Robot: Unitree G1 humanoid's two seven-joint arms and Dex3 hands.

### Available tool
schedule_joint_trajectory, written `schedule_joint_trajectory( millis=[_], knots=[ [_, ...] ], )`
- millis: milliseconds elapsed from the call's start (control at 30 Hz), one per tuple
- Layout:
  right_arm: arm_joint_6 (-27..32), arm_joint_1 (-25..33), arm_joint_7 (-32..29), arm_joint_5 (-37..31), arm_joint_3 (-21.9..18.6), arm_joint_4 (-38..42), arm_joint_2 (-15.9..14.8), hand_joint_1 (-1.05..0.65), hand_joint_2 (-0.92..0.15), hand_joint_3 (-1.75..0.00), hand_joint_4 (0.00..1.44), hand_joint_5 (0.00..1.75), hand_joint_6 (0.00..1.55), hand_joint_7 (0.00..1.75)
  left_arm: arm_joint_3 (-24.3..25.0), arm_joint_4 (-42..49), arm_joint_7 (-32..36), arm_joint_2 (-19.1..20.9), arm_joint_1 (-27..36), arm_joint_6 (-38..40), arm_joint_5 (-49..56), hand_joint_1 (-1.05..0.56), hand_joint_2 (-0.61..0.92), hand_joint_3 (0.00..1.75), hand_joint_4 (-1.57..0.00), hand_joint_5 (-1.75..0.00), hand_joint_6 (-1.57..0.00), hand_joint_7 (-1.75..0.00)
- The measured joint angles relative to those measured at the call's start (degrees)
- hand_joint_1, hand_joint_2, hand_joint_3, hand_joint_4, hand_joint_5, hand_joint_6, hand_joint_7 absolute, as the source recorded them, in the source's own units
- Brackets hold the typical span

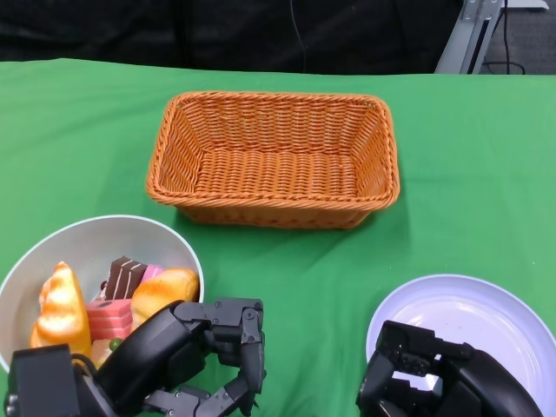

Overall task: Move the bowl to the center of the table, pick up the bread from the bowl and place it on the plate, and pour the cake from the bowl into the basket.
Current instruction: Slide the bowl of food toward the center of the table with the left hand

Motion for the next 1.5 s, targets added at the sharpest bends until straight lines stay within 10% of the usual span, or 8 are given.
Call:
schedule_joint_trajectory(
  millis=[1500],
  knots=[
    [-1.06, -0.54, 0.42, -0.24, 0.06, 1.6, 0.04, -0.14, -0.52, -1.16, 0.73, 1.65, 0.73, 1.41, 0.18, 1.86, 0.15, -0.04, -0.34, -1.55, 0.25, -0.05, 0.55, 1.14, -0.76, -1.74, -0.71, -1.5]
  ],
)
